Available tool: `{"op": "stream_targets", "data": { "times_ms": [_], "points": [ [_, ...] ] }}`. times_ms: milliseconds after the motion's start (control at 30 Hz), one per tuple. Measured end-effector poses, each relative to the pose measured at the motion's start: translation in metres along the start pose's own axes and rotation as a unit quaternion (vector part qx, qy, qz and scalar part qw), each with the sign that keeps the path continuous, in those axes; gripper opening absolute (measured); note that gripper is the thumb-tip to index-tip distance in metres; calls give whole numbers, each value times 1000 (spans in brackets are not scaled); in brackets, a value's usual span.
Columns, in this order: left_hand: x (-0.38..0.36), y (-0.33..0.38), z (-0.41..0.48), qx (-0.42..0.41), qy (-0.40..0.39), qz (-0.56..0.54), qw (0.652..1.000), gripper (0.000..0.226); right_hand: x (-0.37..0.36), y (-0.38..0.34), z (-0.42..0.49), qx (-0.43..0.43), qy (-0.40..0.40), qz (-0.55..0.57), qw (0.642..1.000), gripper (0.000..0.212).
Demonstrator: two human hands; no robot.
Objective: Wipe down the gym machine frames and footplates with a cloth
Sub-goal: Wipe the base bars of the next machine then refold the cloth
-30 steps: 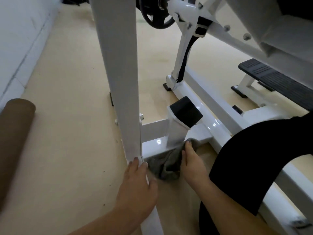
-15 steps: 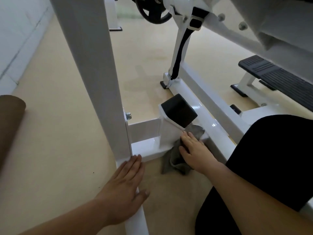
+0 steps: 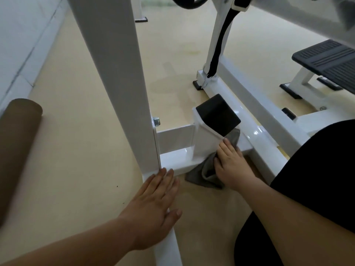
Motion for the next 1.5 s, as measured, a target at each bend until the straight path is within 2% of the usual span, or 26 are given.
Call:
{"op": "stream_targets", "data": {
  "times_ms": [67, 133, 200, 233, 267, 367, 433, 500, 600, 633, 700, 800, 867, 1000, 1100, 1200, 1300, 1333, 1400, 1433, 1500],
  "points": [
    [-5, -3, 0, -6, -11, 3, 1000, 74, 4, 11, 12, -2, -31, -37, 999, 61],
    [-4, -5, 1, -5, -25, 41, 999, 72, 17, 45, 20, -82, -41, -65, 994, 62],
    [-7, -8, 0, -3, -19, 75, 997, 70, 27, 74, 17, -183, -23, -45, 982, 65],
    [-9, -8, 0, -11, -16, 83, 996, 71, 25, 76, 13, -197, -21, -27, 980, 66],
    [-10, -7, 0, -16, -11, 86, 996, 71, 19, 71, 9, -182, -18, -18, 983, 66],
    [-13, -8, 2, -23, 5, 106, 994, 72, -1, 33, -5, -51, 1, -29, 998, 74],
    [-13, -8, 2, -24, 3, 109, 994, 72, -3, 25, -9, 7, -9, -43, 999, 81],
    [-13, -9, 3, -25, 8, 106, 994, 72, 2, 40, -5, -15, -20, -47, 999, 89],
    [-12, -9, 1, -22, 10, 104, 994, 71, 19, 94, -12, -196, 23, 5, 980, 106],
    [-12, -9, 1, -21, 11, 102, 995, 71, 20, 104, -17, -227, 34, -1, 973, 111],
    [-12, -9, 2, -24, 5, 102, 995, 71, 16, 104, -24, -220, 35, -25, 975, 118],
    [-11, -9, 2, -27, 19, 106, 994, 70, 3, 84, -22, -136, 26, -61, 988, 119],
    [-11, -8, 2, -29, 17, 107, 994, 69, 3, 83, -22, -121, 22, -73, 990, 110],
    [-13, -11, 1, -16, -2, 96, 995, 69, 17, 106, -48, -198, 59, -68, 976, 75],
    [-15, -11, 1, -10, -15, 81, 997, 69, 17, 106, -66, -191, 63, -62, 978, 68],
    [-16, -13, 2, 2, -39, 62, 997, 70, 34, 90, -66, -184, 66, 3, 981, 58],
    [-7, -9, 5, -6, -50, 32, 998, 79, 20, 36, -68, -120, -11, 44, 992, 34],
    [-6, -8, 8, -5, -53, 8, 999, 82, 12, 19, -72, -108, -14, 61, 992, 30],
    [-4, -8, 10, 5, -101, -27, 995, 84, 2, -8, -76, -110, 24, 131, 985, 25],
    [-1, -7, 10, 4, -97, -41, 994, 87, 3, -19, -77, -116, 54, 173, 977, 22],
    [12, -7, 3, 21, -36, -90, 995, 89, 13, -39, -77, -133, 87, 244, 957, 18]
  ]
}}
Point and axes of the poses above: each hand's wrist, its own z-axis towards the middle knuckle, its own x-axis out of the back of the hand, y = z × x, the point moved 8 cm from there along z, towards the middle knuckle, and after that the axes turned 1 degree about y, right-handed, at the moved point
